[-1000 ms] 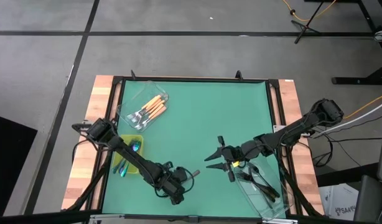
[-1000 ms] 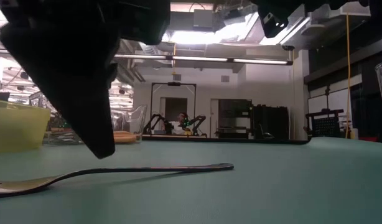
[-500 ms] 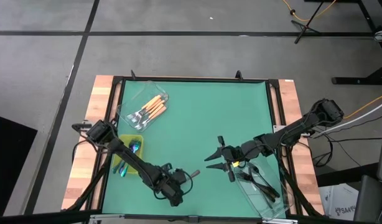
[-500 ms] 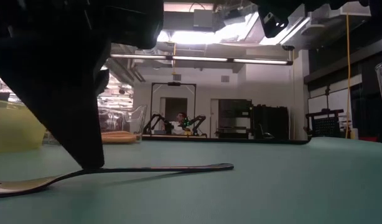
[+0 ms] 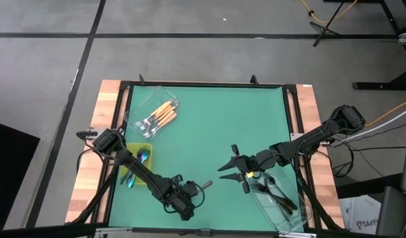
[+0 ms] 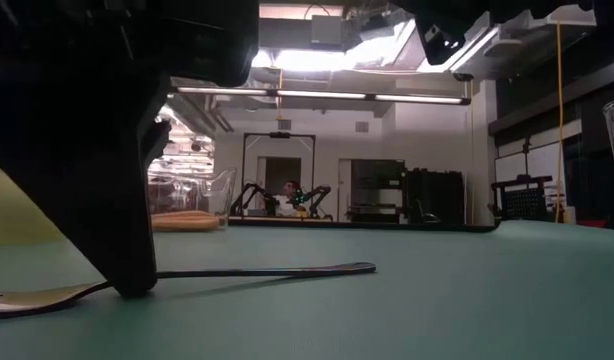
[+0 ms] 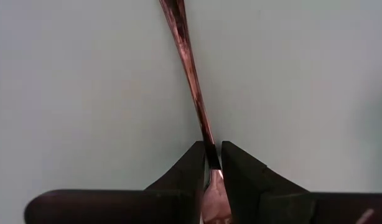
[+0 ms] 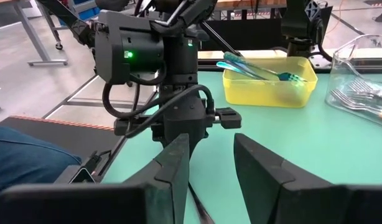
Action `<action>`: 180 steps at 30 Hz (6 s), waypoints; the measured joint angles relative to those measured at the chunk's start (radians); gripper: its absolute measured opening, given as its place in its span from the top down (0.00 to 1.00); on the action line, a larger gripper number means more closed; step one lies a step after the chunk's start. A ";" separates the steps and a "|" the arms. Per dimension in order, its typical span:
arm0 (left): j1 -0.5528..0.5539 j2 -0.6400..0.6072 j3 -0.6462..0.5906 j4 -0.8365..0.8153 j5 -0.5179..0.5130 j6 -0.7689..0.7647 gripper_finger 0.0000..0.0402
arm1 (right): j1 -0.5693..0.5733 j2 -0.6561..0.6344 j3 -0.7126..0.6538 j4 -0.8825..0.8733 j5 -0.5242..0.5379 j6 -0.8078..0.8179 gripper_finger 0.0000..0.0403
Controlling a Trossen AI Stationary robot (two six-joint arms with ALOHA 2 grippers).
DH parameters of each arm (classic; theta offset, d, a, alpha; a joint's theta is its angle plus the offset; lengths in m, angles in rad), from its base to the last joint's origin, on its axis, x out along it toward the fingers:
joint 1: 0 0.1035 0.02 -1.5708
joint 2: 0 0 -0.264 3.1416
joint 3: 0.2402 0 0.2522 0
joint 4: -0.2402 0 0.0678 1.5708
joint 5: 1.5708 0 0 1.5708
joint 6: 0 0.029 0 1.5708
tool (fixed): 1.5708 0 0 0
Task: Sort silverware by color (type)
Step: Put the black fork in the bottom transparent bin
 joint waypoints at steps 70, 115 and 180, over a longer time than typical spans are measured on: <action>0.149 0.002 0.282 0.061 -0.463 1.370 0.99 | -0.001 0.000 0.000 -0.270 -0.203 0.970 0.82; 0.069 -0.019 0.283 0.118 -0.590 1.364 0.89 | 0.000 -0.026 0.002 -0.259 -0.168 0.965 1.00; -0.089 -0.018 0.282 0.123 -0.484 1.145 0.89 | 0.923 -0.257 0.003 -0.921 0.376 2.020 1.00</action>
